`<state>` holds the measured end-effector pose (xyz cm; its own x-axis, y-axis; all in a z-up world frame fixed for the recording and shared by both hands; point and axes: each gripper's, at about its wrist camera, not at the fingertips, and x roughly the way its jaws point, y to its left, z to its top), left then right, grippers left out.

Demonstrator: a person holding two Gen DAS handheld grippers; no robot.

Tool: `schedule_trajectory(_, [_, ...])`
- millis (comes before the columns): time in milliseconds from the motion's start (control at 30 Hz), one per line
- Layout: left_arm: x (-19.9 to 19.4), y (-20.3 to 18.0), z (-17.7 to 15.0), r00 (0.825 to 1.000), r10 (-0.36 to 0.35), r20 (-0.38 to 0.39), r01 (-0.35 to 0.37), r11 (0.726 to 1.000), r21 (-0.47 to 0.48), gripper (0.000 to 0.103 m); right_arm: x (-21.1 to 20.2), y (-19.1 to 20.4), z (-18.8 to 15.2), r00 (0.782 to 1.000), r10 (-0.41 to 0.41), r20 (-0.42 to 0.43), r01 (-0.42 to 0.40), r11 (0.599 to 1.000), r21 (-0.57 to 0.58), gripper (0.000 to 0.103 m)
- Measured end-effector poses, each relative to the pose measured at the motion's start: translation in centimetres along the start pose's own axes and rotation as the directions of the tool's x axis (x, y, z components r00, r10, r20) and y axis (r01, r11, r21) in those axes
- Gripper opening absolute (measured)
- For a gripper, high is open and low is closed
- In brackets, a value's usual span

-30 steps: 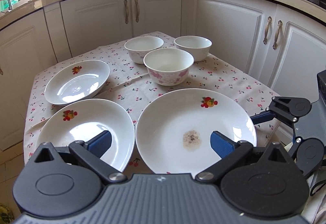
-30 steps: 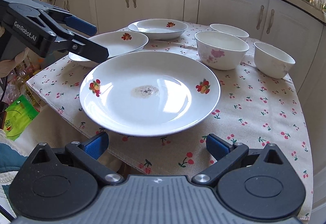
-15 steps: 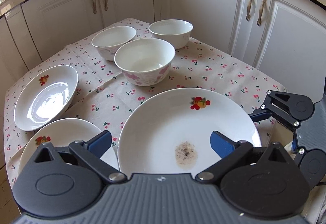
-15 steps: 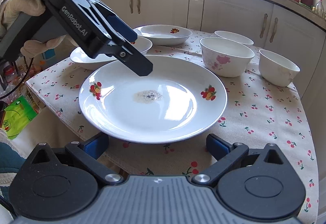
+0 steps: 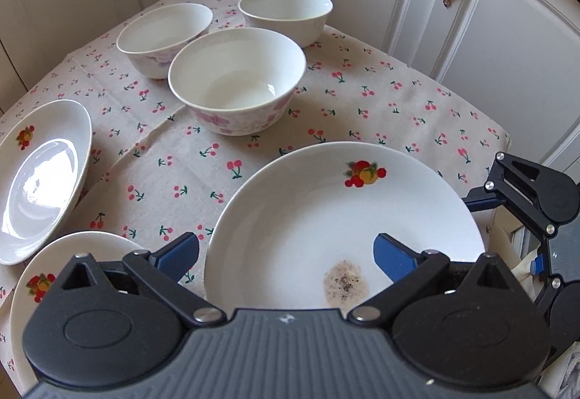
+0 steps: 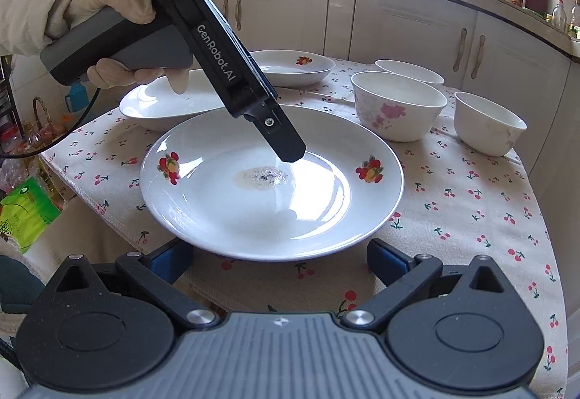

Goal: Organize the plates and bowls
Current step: 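Lift the stained plate with the left gripper over the other white plate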

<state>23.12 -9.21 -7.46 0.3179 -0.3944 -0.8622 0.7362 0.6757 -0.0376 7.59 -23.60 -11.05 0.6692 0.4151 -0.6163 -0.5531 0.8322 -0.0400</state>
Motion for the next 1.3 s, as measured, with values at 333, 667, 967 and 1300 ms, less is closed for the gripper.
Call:
schedule_trajectory(333, [1.7,1.1,0.9,0.987,-0.087,-0.135,0.094,0.995,0.040,0.100,0.0,0.2,0.1,1.000,-0.007,-0.004,0.007,1.000,-0.001,0.103])
schedule_trajectory(667, [2.2,0.8,1.0,0.977,-0.119,-0.176,0.131,0.990,0.055,0.100,0.0,0.4,0.4,1.000,0.002,-0.003,-0.002,1.000,-0.019,0.103])
schedule_trajectory(967, [2.5,0.8,1.2,0.977,-0.119,-0.177,0.131,0.990,0.056,0.100,0.4,0.3,0.6,1.000,0.006,-0.017,-0.006,1.000,-0.017,0.103])
schedule_trajectory(1300, [2.1,1.4,1.3,0.979,-0.141,-0.149,0.145,0.989,0.021,0.099,0.1,0.1,1.0,1.000,-0.002,-0.018,0.002,1.000,-0.019,0.103])
